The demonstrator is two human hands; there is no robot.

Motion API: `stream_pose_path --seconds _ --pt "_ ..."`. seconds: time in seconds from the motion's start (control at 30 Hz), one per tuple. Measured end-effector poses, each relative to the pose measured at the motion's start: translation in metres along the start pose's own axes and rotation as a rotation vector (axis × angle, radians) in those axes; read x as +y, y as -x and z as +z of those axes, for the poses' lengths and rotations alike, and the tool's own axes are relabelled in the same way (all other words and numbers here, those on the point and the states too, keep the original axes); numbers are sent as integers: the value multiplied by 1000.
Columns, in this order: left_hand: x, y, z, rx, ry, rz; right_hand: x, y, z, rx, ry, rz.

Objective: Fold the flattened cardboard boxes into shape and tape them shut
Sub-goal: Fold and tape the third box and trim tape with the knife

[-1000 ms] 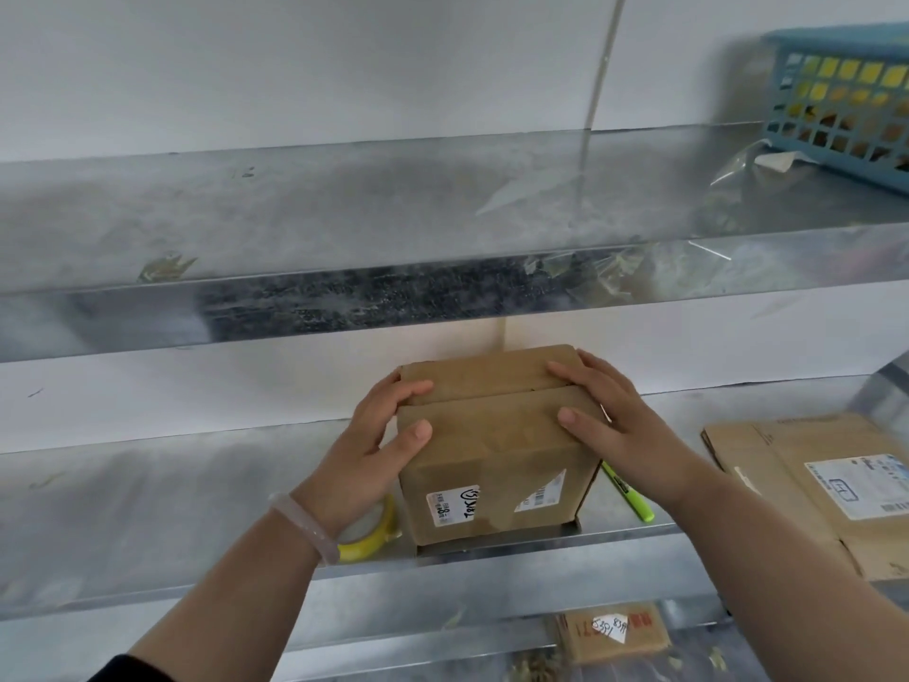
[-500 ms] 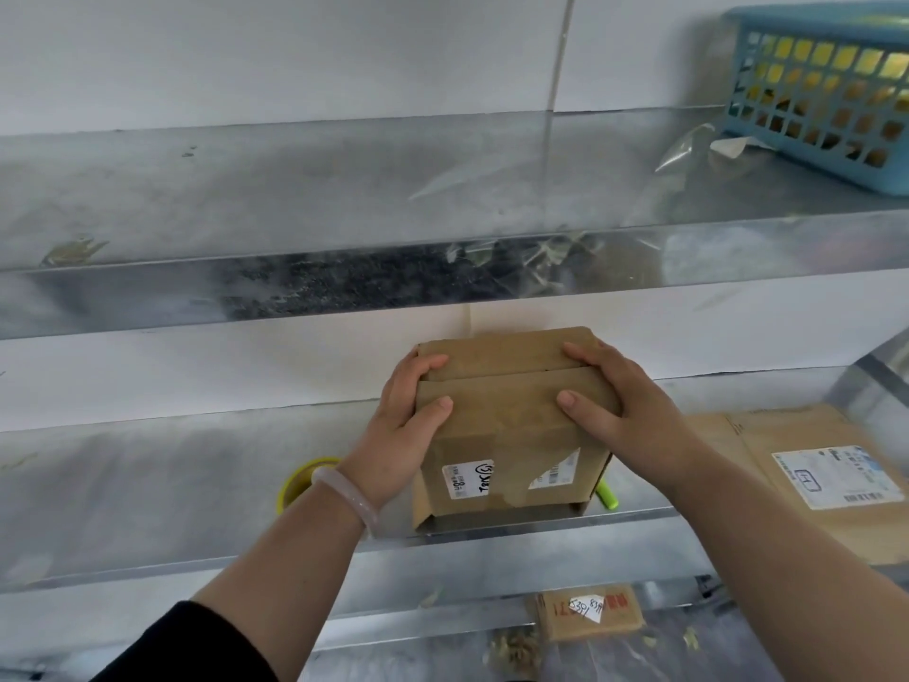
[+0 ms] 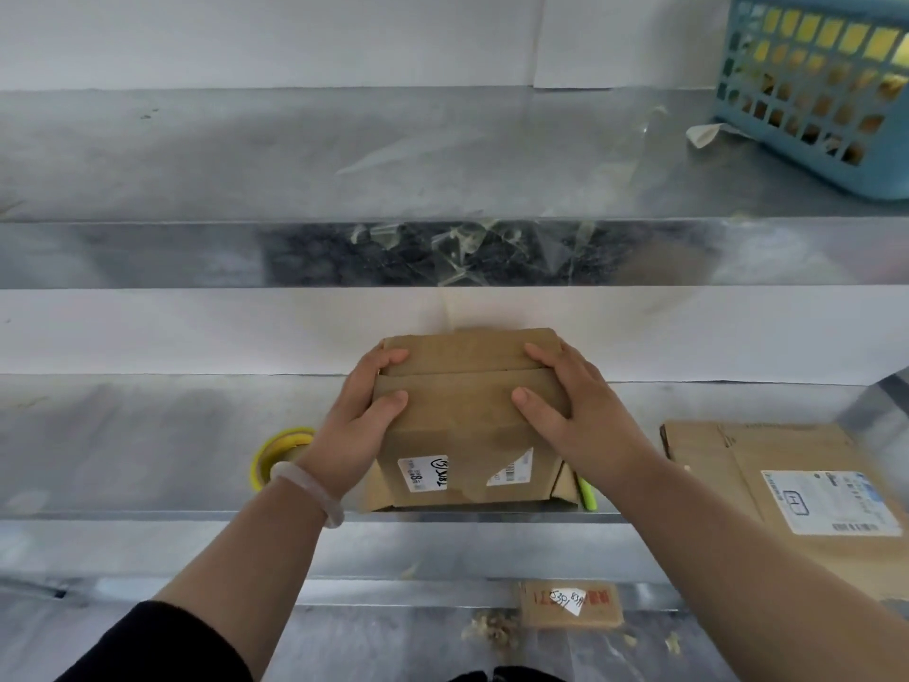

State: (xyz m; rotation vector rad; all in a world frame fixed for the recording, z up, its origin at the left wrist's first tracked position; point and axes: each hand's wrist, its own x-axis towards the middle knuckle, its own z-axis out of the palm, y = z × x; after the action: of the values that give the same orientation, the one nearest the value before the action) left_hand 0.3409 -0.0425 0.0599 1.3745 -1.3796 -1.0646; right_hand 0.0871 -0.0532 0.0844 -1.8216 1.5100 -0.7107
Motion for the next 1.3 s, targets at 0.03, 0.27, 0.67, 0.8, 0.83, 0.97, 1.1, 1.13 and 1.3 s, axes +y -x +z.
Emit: stream_pose_path --seconds 0.03,0.27,0.67,0.8,0.83,0.97,1.1,1.13,1.3 --pt "-3 2 -1 -8 -22 -9 4 0 5 -21 -3 3" --pt "-22 9 12 -61 -115 -47 35 2 10 -126 104 -21" --pt "-19 2 1 -99 -854 348 23 -10 -4 -212 775 -258" --pt "-16 0 -3 -151 -970 370 4 -11 9 -254 870 -285" --pt "-16 1 -2 -143 -980 372 3 -11 13 -249 839 -311" --pt "-19 1 4 -96 -968 362 8 -16 17 -255 804 -329" --pt "-21 -10 3 -93 -940 368 4 -22 19 -252 860 -306" --pt "-23 -10 3 -93 -943 384 5 -21 20 -251 871 -305" --pt "-19 -9 0 -154 -840 358 5 -19 23 -224 879 -306"
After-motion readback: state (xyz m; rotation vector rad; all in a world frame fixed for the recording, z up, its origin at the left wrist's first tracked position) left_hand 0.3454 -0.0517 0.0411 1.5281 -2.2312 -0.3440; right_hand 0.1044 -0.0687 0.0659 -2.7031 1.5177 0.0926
